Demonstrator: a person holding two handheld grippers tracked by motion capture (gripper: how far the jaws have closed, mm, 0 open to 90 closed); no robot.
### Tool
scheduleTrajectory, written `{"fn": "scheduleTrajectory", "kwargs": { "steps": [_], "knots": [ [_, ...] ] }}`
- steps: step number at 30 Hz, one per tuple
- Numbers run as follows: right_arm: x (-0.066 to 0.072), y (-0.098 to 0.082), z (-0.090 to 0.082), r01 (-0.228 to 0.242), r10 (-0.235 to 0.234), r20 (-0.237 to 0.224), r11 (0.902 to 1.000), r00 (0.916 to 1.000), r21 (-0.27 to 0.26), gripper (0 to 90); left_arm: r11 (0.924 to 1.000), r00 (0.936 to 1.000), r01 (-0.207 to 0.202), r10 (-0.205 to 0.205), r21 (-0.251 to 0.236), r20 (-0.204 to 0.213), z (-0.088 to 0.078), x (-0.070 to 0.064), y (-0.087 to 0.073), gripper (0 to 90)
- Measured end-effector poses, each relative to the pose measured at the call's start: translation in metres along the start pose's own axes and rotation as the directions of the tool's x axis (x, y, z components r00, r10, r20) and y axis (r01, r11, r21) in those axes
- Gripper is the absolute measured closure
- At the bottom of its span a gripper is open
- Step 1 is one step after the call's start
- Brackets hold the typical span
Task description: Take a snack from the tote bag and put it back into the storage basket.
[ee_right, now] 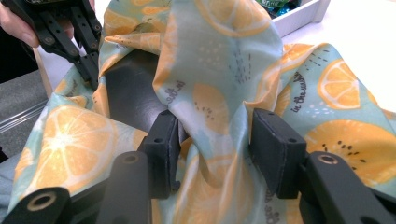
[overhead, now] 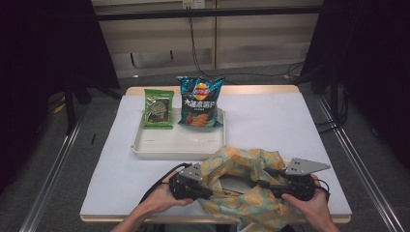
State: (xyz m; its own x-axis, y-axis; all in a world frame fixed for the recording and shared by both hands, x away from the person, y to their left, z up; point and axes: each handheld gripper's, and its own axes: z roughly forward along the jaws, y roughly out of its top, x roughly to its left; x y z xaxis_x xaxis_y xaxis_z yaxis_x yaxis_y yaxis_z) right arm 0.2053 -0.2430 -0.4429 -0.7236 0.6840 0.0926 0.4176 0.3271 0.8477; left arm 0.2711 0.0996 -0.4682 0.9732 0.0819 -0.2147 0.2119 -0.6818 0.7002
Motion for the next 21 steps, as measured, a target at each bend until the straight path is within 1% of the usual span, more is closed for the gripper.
{"fn": "scheduleTrajectory", "kwargs": {
  "steps": [1, 2, 3, 4, 6, 7, 8, 9, 10, 11, 12, 14, 16, 17, 18, 19, 20, 21],
  "knots": [
    [0.000, 0.000, 0.000, 0.000, 0.000, 0.001, 1.0000, 1.0000, -0.005, 52.3, 0.9998, 1.0000, 0.005, -0.005, -0.017, 0.005, -0.002, -0.001, 0.000, 85.0],
    [0.000, 0.001, -0.001, -0.001, 0.001, 0.000, 1.0000, 1.0000, -0.008, 52.2, 0.9996, 1.0000, -0.003, 0.003, -0.027, 0.002, -0.006, -0.001, 0.001, 83.9],
    [-0.001, 0.001, -0.001, -0.001, 0.001, 0.000, 0.9999, 1.0000, -0.010, 52.2, 0.9984, 0.9998, 0.015, -0.015, -0.055, 0.011, -0.008, -0.003, 0.002, 81.5],
    [-0.001, 0.001, -0.001, -0.004, 0.004, -0.002, 0.9999, 1.0000, -0.015, 51.9, 0.9954, 0.9995, 0.016, -0.014, -0.094, 0.029, -0.011, -0.003, 0.003, 79.7],
    [-0.001, 0.002, -0.003, -0.003, 0.003, 0.000, 0.9998, 1.0000, -0.021, 51.9, 0.9927, 0.9996, 0.016, -0.013, -0.120, 0.026, -0.016, -0.006, 0.006, 76.9],
    [0.000, 0.002, -0.003, -0.004, 0.004, 0.000, 0.9997, 1.0000, -0.025, 51.9, 0.9882, 0.9992, 0.032, -0.028, -0.150, 0.027, -0.018, -0.007, 0.007, 74.7],
    [0.000, 0.003, -0.004, -0.005, 0.005, 0.000, 0.9996, 1.0000, -0.030, 51.8, 0.9865, 0.9993, 0.030, -0.026, -0.161, 0.025, -0.021, -0.008, 0.009, 71.2],
    [0.000, 0.003, -0.005, -0.006, 0.006, 0.001, 0.9994, 1.0000, -0.034, 51.8, 0.9838, 0.9994, 0.026, -0.022, -0.177, 0.027, -0.023, -0.009, 0.010, 70.8],
    [0.000, 0.003, -0.005, -0.006, 0.006, 0.001, 0.9994, 1.0000, -0.034, 51.8, 0.9838, 0.9994, 0.026, -0.022, -0.177, 0.027, -0.023, -0.009, 0.010, 70.6],
    [-0.001, 0.005, -0.007, -0.008, 0.008, 0.003, 0.9989, 1.0000, -0.046, 51.5, 0.9816, 0.9994, 0.022, -0.017, -0.190, 0.030, -0.025, -0.010, 0.013, 69.4],
    [0.000, 0.005, -0.007, -0.010, 0.010, 0.004, 0.9987, 0.9999, -0.050, 51.5, 0.9778, 0.9995, 0.015, -0.009, -0.209, 0.030, -0.028, -0.012, 0.016, 69.0],
    [-0.001, 0.006, -0.008, -0.011, 0.011, 0.000, 0.9984, 0.9999, -0.056, 51.4, 0.9664, 0.9993, 0.030, -0.023, -0.255, 0.028, -0.033, -0.013, 0.020, 68.8],
    [-0.001, 0.006, -0.008, -0.013, 0.013, -0.004, 0.9981, 0.9999, -0.060, 51.2, 0.9649, 0.9995, 0.027, -0.030, -0.261, -0.007, -0.035, -0.011, 0.024, 68.9],
    [-0.001, 0.007, -0.008, -0.011, 0.011, -0.004, 0.9982, 0.9999, -0.059, 51.2, 0.9637, 0.9994, 0.031, -0.033, -0.265, -0.003, -0.034, -0.010, 0.026, 68.6],
    [-0.001, 0.007, -0.008, -0.011, 0.011, 0.001, 0.9982, 0.9999, -0.059, 51.2, 0.9645, 0.9990, 0.033, -0.040, -0.262, -0.020, -0.031, -0.008, 0.027, 68.5],
    [-0.001, 0.007, -0.007, -0.011, 0.011, -0.002, 0.9983, 0.9999, -0.058, 51.2, 0.9659, 0.9988, 0.034, -0.042, -0.257, -0.027, -0.029, -0.007, 0.028, 66.5],
    [-0.001, 0.007, -0.007, -0.013, 0.013, -0.002, 0.9984, 0.9999, -0.056, 51.1, 0.9688, 0.9982, 0.039, -0.049, -0.245, -0.035, -0.025, -0.005, 0.028, 65.2],
    [0.000, 0.007, -0.006, -0.009, 0.009, -0.005, 0.9984, 0.9999, -0.056, 51.1, 0.9734, 0.9970, 0.034, -0.049, -0.227, -0.061, -0.022, -0.003, 0.028, 63.0]
  ]
}}
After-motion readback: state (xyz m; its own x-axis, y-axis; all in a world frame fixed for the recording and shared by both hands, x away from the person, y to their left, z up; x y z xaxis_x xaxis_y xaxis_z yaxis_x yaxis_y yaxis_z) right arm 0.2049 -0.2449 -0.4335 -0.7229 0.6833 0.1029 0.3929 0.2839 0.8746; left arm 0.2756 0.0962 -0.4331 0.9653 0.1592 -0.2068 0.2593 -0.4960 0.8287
